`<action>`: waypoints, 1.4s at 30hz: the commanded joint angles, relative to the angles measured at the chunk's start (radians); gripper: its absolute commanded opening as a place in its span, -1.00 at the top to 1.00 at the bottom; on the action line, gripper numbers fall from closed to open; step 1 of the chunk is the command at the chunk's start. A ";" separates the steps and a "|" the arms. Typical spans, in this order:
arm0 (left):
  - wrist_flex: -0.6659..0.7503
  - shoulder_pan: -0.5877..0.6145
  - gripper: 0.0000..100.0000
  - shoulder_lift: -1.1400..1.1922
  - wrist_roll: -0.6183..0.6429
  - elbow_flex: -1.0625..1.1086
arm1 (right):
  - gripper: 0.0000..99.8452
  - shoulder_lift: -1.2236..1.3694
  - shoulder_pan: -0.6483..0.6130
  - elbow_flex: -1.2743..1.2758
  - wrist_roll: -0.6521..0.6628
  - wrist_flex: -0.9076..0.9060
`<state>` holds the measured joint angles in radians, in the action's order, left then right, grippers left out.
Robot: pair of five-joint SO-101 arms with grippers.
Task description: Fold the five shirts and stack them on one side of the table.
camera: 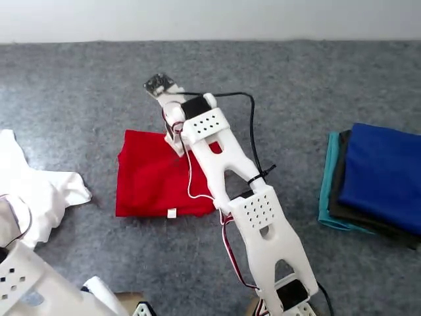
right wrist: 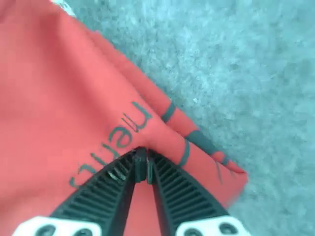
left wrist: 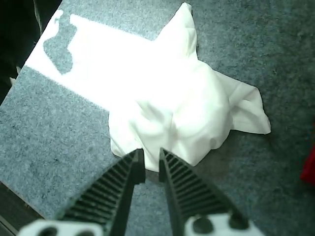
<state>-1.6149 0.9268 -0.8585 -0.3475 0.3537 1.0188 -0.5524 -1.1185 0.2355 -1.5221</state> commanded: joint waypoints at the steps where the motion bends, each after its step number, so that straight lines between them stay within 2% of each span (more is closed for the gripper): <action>1: 0.012 -0.002 0.88 -0.005 0.008 -0.005 | 0.98 -0.107 -0.019 -0.109 0.005 -0.111; 5: 0.012 -0.002 0.88 -0.005 0.008 -0.005 | 0.98 -0.124 -0.027 -0.160 -0.002 -0.282; 9: 0.012 -0.002 0.88 -0.005 0.008 -0.005 | 0.94 -0.206 -0.001 -0.078 -0.097 -0.277; 13: 0.011 -0.002 0.88 -0.005 0.003 -0.007 | 0.75 -0.352 -0.001 0.149 -0.133 -0.278; 20: 0.011 -0.003 0.88 -0.005 0.006 -0.007 | 0.52 -0.568 -0.036 0.517 -0.404 -0.272; 27: 0.011 -0.003 0.88 -0.005 0.006 -0.005 | 0.22 -0.490 -0.102 0.575 -0.591 -0.271; 35: 0.012 -0.003 0.88 -0.008 0.003 0.036 | 0.30 -0.272 -0.117 0.575 -0.606 -0.142; 39: 0.012 0.002 0.88 -0.011 0.003 0.047 | 0.42 -0.214 -0.117 0.569 -0.601 -0.119; 42: 0.012 -0.002 0.88 -0.011 0.003 0.044 | 0.62 -0.208 -0.117 0.565 -0.600 -0.137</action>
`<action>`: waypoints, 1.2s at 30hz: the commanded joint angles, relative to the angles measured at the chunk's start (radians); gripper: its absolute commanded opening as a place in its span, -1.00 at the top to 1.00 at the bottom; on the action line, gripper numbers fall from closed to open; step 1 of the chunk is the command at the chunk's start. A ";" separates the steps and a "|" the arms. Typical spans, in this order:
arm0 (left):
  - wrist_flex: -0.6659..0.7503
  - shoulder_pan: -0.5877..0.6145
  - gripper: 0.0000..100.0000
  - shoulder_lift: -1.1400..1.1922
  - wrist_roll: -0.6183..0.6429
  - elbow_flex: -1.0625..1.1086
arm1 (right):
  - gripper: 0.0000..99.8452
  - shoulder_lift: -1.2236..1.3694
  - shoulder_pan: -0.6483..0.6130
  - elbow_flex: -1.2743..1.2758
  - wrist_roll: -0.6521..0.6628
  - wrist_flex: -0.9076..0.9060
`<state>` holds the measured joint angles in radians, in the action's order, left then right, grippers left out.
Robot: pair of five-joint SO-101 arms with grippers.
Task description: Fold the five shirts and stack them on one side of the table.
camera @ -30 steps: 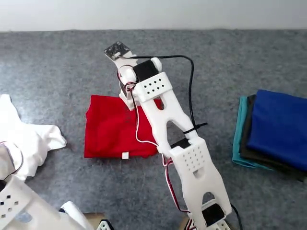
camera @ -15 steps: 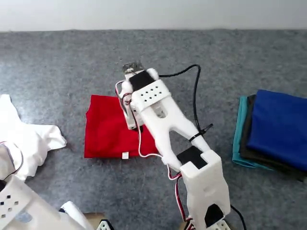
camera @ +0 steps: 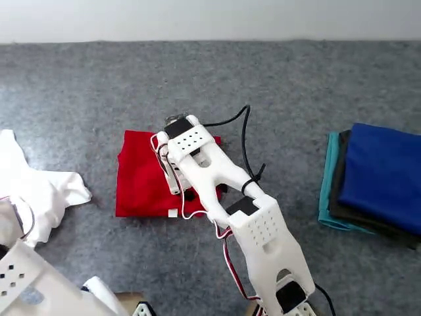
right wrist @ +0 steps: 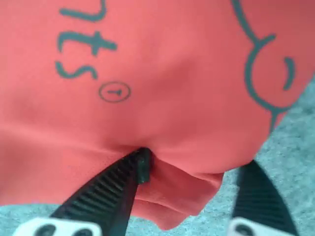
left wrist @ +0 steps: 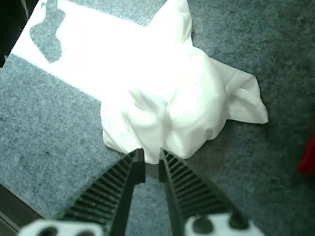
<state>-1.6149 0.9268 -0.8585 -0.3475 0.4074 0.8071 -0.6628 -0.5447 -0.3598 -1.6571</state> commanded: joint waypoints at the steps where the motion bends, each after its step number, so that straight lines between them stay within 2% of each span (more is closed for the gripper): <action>1: 0.012 -0.002 0.88 -0.011 0.003 -0.010 | 0.71 0.002 -0.007 -0.009 -0.005 -0.010; 4: 0.012 -0.002 0.88 -0.009 0.003 -0.010 | 0.98 0.002 -0.004 -0.009 0.018 -0.027; 8: 0.012 -0.002 0.88 -0.008 0.003 -0.010 | 0.98 0.002 -0.002 -0.009 0.083 -0.077; 13: 0.012 -0.002 0.88 -0.006 0.002 -0.012 | 0.98 -0.024 -0.001 -0.005 0.098 -0.139; 18: 0.012 -0.002 0.88 -0.009 0.002 -0.013 | 0.98 -0.174 0.031 0.044 0.255 -0.140; 20: 0.014 -0.003 0.88 -0.009 0.000 -0.013 | 0.98 -0.251 0.067 0.104 0.371 -0.140; 23: 0.026 -0.003 0.88 -0.011 0.000 -0.013 | 0.98 -0.351 0.166 0.207 0.614 -0.139; 29: 0.026 -0.003 0.88 -0.006 0.000 -0.013 | 0.98 -0.398 0.437 0.238 1.261 -0.134; 31: 0.026 -0.003 0.88 -0.006 0.000 -0.010 | 0.98 -0.398 0.495 0.209 1.458 -0.077; 33: 0.026 -0.003 0.88 -0.006 0.000 -0.007 | 0.98 -0.398 0.519 0.172 1.576 0.027; 36: 0.026 -0.003 0.88 -0.005 0.000 -0.005 | 0.98 -0.397 0.519 0.146 1.620 0.127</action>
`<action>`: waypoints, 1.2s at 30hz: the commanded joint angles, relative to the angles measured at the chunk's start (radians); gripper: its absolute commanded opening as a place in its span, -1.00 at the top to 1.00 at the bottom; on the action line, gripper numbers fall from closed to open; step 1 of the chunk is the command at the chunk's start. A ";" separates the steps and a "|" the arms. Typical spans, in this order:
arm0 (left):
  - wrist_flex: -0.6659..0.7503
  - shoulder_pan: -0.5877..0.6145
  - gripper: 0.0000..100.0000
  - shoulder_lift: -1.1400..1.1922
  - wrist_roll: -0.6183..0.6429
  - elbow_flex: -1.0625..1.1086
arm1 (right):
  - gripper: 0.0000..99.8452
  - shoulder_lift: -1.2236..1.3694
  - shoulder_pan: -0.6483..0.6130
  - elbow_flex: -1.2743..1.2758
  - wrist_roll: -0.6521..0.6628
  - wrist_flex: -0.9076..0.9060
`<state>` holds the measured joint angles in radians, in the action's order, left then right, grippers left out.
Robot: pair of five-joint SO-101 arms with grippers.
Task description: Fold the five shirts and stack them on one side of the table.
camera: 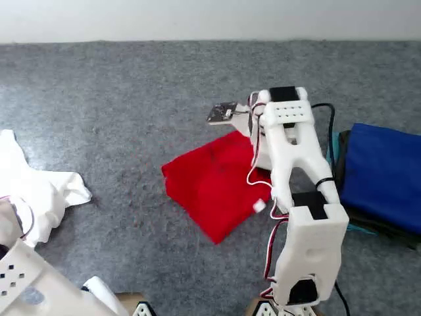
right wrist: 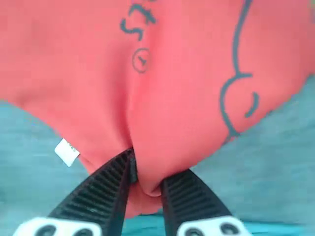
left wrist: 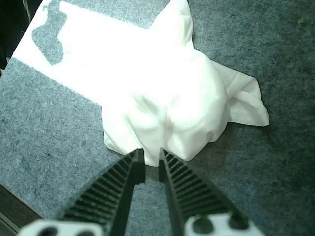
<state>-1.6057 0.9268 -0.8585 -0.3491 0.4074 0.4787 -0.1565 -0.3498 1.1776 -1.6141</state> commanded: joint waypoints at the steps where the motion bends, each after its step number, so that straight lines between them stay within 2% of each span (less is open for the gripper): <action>1: 0.017 -0.003 0.88 -0.005 0.003 -0.005 | 0.98 -0.068 0.012 -0.049 0.083 0.088; 5: 0.011 -0.003 0.88 -0.005 0.003 -0.005 | 0.98 -0.076 -0.007 -0.049 0.078 0.087; 7: 0.009 -0.003 0.88 -0.006 0.003 -0.005 | 0.96 -0.079 -0.007 -0.063 0.020 0.087; 11: 0.009 -0.003 0.88 -0.008 0.003 -0.005 | 0.64 -0.077 -0.002 -0.178 -0.226 0.031; 13: 0.006 -0.003 0.88 -0.009 0.005 -0.005 | 0.52 -0.071 -0.010 -0.241 -0.396 -0.039; 17: -0.006 -0.005 0.88 -0.006 0.008 -0.004 | 0.49 -0.077 -0.058 -0.279 -0.710 -0.176; 20: -0.005 -0.005 0.88 -0.005 0.005 -0.004 | 0.51 -0.088 -0.067 -0.279 -0.918 -0.185; 28: 0.002 -0.005 0.88 -0.005 0.000 -0.004 | 0.52 -0.274 -0.131 -0.206 -1.215 -0.186; 33: 0.002 -0.005 0.88 -0.005 -0.054 -0.004 | 0.37 -0.464 -0.216 0.046 -1.455 -0.182; 36: 0.002 -0.003 0.88 -0.005 -0.054 -0.005 | 0.25 -0.495 -0.278 0.149 -1.633 -0.179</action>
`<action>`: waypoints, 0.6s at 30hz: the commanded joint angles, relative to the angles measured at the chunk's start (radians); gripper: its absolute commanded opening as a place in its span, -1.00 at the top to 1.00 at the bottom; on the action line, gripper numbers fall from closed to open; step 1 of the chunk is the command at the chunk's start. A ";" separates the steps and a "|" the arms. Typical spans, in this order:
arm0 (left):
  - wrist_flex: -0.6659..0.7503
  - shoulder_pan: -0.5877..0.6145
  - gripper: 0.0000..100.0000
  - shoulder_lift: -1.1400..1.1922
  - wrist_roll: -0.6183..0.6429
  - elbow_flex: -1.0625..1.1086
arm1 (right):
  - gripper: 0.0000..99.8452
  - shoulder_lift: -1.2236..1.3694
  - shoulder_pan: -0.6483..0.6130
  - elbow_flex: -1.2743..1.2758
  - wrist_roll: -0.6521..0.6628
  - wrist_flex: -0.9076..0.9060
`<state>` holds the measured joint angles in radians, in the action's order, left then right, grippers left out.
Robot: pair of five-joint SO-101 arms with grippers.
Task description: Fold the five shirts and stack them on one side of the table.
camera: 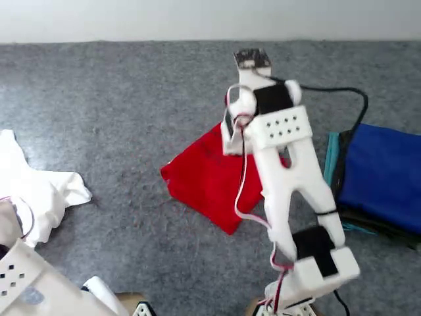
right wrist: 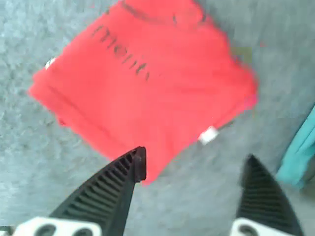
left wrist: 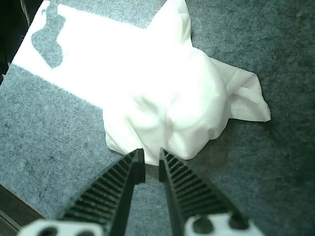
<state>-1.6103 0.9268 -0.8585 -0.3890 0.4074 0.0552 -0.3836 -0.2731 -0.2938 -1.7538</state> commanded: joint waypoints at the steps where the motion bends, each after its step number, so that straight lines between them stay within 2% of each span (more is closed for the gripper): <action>1: 0.008 -0.003 0.88 -0.005 -0.014 -0.007 | 0.22 -0.068 -0.071 0.091 -0.219 -0.038; 5: 0.037 -0.003 0.88 -0.005 -0.009 -0.008 | 0.07 -0.008 -0.101 0.110 -0.370 -0.022; 8: 0.061 -0.003 0.88 -0.005 -0.009 -0.007 | 0.04 0.062 -0.104 0.110 -0.486 0.021; 18: 0.133 0.000 0.88 0.017 -0.009 -0.012 | 0.04 0.208 -0.087 0.112 -0.621 0.303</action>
<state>-1.4952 0.9268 -0.8585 -0.3920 0.4074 0.2670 -0.4741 -0.1580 -0.8723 -1.5251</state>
